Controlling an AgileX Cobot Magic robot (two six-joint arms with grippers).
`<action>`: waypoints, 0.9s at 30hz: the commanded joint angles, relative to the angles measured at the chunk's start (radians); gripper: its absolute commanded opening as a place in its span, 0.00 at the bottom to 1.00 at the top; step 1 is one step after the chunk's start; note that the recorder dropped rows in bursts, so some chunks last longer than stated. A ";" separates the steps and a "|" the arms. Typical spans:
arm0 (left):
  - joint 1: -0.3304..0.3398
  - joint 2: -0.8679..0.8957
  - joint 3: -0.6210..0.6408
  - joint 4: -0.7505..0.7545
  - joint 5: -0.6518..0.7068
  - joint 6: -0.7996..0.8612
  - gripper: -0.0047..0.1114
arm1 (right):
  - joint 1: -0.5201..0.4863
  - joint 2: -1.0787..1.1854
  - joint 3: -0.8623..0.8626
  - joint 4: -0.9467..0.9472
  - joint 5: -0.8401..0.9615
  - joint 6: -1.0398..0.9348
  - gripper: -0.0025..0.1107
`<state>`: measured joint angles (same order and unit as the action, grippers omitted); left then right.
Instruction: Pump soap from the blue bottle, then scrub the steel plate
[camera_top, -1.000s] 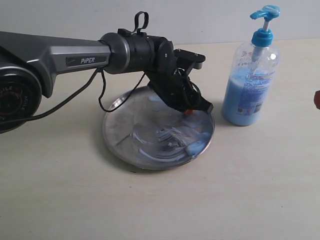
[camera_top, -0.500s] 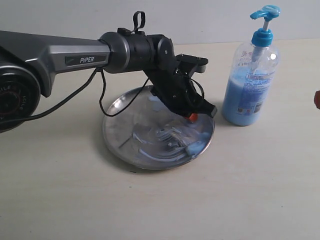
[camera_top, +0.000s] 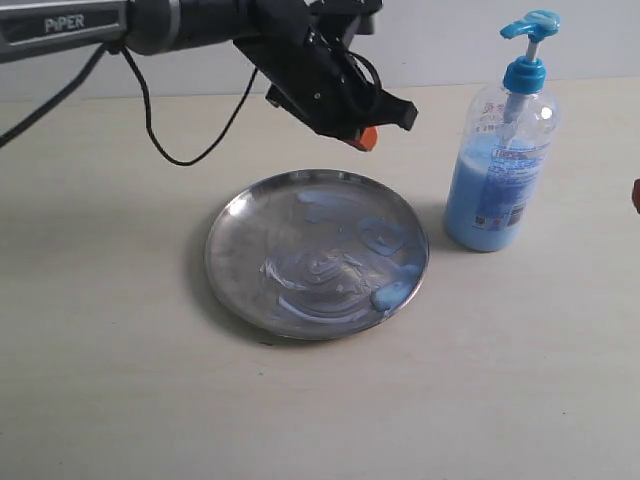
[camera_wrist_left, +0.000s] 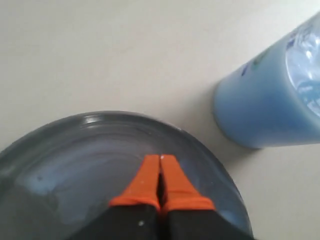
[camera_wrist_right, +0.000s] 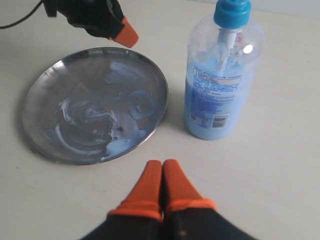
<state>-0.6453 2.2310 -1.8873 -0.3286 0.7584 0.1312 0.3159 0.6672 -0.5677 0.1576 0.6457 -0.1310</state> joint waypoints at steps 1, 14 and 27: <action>0.031 -0.061 0.001 -0.013 0.059 -0.031 0.04 | -0.001 -0.004 0.002 -0.028 -0.015 -0.007 0.02; 0.044 -0.238 0.028 -0.043 0.191 -0.035 0.04 | -0.001 -0.006 0.032 -0.072 -0.039 0.011 0.02; 0.044 -0.732 0.427 -0.041 0.127 0.022 0.04 | -0.001 -0.260 0.074 -0.202 -0.053 0.108 0.02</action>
<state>-0.6040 1.5724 -1.5085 -0.3693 0.9136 0.1423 0.3159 0.4500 -0.5040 -0.0276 0.6086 -0.0283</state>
